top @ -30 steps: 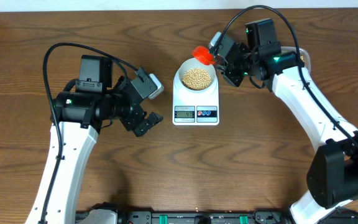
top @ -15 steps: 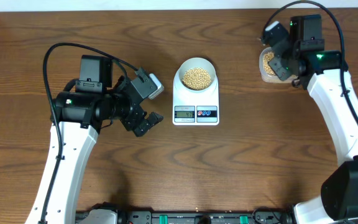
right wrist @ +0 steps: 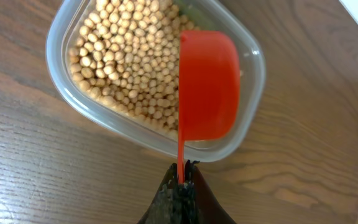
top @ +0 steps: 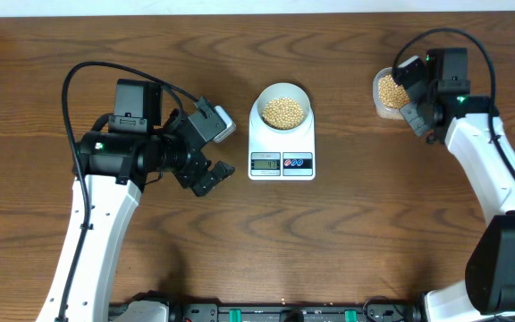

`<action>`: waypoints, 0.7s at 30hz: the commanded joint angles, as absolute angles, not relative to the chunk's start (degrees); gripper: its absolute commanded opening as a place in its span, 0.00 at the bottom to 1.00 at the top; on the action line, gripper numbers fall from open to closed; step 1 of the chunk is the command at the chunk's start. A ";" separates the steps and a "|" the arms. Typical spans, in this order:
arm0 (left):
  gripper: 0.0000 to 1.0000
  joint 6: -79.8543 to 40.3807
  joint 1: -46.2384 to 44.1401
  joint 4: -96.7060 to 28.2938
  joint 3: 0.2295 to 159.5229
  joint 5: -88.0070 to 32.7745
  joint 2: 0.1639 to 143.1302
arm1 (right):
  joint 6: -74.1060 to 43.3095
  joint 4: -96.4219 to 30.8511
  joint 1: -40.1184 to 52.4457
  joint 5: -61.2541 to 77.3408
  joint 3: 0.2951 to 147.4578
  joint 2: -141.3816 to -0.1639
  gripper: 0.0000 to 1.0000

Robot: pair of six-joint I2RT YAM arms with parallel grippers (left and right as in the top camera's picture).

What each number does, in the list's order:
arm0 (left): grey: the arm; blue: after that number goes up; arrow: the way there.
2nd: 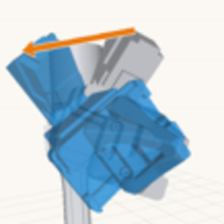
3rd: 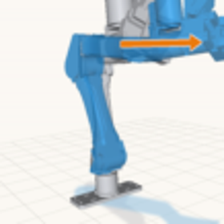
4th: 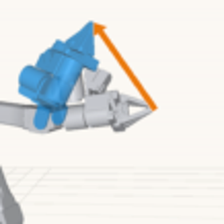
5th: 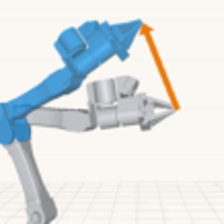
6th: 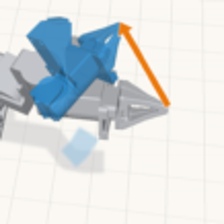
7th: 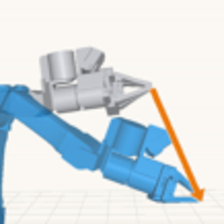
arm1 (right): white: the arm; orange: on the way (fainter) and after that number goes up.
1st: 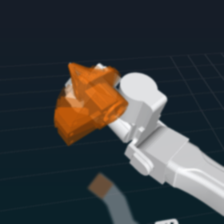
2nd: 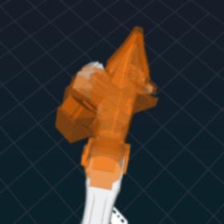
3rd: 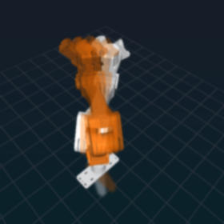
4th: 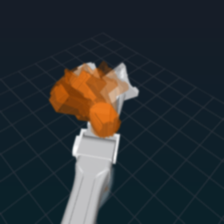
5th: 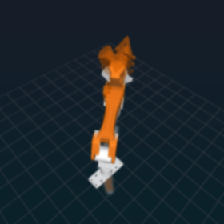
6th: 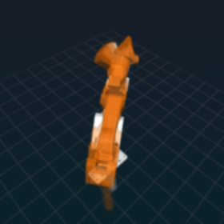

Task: Scoop item into bowl and weigh 50g on scale
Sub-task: 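Move the empty red scoop right back to the soybean tub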

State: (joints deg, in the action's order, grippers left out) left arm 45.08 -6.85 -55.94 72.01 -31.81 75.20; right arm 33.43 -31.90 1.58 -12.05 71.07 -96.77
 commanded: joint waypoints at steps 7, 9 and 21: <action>0.98 45.84 -6.66 -56.12 72.62 -32.34 74.48 | 26.04 -29.78 1.37 -12.38 67.26 -96.86 0.01; 0.98 45.84 -6.66 -56.12 72.62 -32.34 74.48 | 24.49 -29.47 1.28 -10.63 67.26 -96.88 0.01; 0.98 45.84 -6.66 -56.12 72.62 -32.34 74.48 | 22.68 -24.62 -1.54 -9.06 67.29 -99.33 0.01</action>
State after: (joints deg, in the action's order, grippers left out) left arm 45.08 -6.85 -55.94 72.01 -31.81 75.20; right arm 23.92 -24.95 -1.39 -9.65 67.70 -97.73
